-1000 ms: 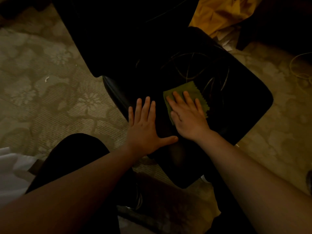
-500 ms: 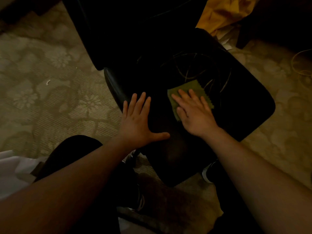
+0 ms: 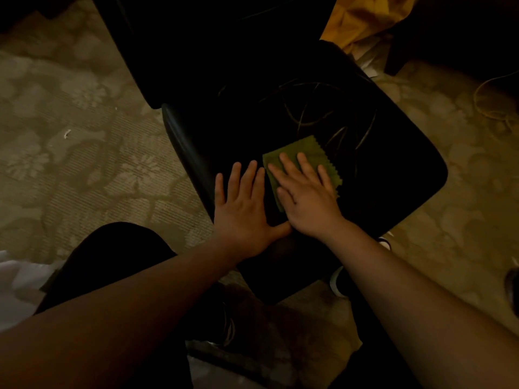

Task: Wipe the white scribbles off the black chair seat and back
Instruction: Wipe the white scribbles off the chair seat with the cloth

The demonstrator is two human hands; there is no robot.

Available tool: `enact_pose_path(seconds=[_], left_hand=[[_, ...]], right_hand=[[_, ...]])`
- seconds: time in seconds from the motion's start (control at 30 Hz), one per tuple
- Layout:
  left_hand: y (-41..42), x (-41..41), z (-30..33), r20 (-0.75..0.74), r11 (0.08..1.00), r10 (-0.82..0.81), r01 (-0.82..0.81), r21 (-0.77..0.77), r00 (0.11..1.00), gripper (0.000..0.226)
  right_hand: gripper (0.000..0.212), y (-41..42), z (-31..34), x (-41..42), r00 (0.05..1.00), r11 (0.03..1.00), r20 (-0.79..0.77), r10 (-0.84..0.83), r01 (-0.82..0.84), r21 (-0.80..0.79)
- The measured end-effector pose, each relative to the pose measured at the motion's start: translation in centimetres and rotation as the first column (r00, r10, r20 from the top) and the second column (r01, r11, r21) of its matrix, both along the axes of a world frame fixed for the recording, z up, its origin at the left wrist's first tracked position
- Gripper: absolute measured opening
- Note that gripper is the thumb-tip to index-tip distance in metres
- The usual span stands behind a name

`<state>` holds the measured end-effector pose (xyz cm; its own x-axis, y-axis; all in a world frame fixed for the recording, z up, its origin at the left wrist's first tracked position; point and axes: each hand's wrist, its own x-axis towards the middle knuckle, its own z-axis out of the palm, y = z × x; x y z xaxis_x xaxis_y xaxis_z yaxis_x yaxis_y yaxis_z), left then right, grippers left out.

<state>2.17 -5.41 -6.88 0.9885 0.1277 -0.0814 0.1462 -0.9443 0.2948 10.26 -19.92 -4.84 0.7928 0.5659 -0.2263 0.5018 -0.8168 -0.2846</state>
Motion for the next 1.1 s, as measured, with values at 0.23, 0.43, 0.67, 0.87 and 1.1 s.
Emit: enact_pose_path(seconds=[0.23, 0.43, 0.67, 0.87, 1.1], left_hand=[[1.4, 0.0, -0.3, 0.055, 0.999, -0.048, 0.046, 0.026, 0.997, 0.121], [3.5, 0.9, 0.5, -0.003, 0.995, -0.098, 0.098, 0.002, 0.995, 0.117], [3.0, 1.7, 1.5, -0.010, 0.996, 0.005, -0.006, -0.085, 1.000, 0.081], [-1.2, 0.3, 1.3, 0.025, 0.989, 0.049, -0.045, -0.143, 0.998, 0.068], [-0.8, -0.3, -0.1, 0.059, 0.999, 0.028, -0.027, -0.018, 0.998, 0.073]], right_hand=[[0.050, -1.1, 0.2, 0.9, 1.000, 0.999, -0.010, -0.011, 0.011, 0.037], [0.050, -4.2, 0.0, 3.3, 0.968, 0.968, 0.007, -0.249, 0.249, 0.013], [0.053, -2.2, -0.1, 1.5, 0.968, 0.968, 0.039, -0.249, 0.250, -0.031], [0.053, -1.1, -0.1, -1.7, 0.998, 0.999, 0.067, 0.009, -0.007, -0.039], [0.050, -2.1, 0.1, -0.7, 0.999, 1.000, 0.048, -0.013, 0.013, 0.001]])
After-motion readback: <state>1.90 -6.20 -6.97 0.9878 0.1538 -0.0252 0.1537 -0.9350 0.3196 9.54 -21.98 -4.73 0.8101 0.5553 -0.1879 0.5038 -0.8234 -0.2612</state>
